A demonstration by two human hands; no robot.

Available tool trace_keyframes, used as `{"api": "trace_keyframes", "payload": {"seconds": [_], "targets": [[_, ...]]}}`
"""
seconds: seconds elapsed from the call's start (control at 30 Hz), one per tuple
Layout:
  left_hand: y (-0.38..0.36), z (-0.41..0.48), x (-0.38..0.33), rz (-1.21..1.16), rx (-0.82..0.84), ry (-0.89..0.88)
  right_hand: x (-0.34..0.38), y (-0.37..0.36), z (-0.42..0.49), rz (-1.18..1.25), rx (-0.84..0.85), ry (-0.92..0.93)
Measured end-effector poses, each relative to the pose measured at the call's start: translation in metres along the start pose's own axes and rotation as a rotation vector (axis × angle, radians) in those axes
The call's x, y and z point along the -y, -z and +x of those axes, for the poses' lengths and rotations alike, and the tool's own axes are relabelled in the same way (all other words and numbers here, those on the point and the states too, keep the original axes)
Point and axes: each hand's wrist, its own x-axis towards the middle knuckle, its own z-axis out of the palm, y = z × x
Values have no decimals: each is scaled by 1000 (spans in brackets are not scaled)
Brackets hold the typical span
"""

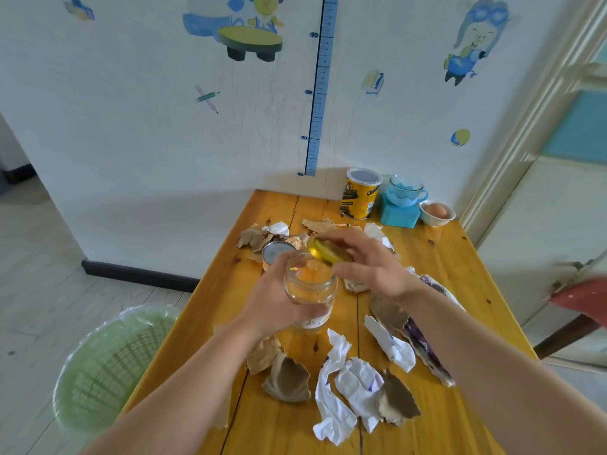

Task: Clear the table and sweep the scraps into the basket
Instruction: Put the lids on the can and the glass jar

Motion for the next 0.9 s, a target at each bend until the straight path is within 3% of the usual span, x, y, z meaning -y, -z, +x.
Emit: {"api": "trace_keyframes", "payload": {"seconds": [0.13,0.57,0.9], "targets": [[-3,0,1,-57,-9,1,-8,-9,0,-239,31,93],[-7,-3,8,-61,-9,19,-8,-12,4,-364,38,155],[-9,-7,0,87,-72,-117,3,-7,4,-483,99,202]]}}
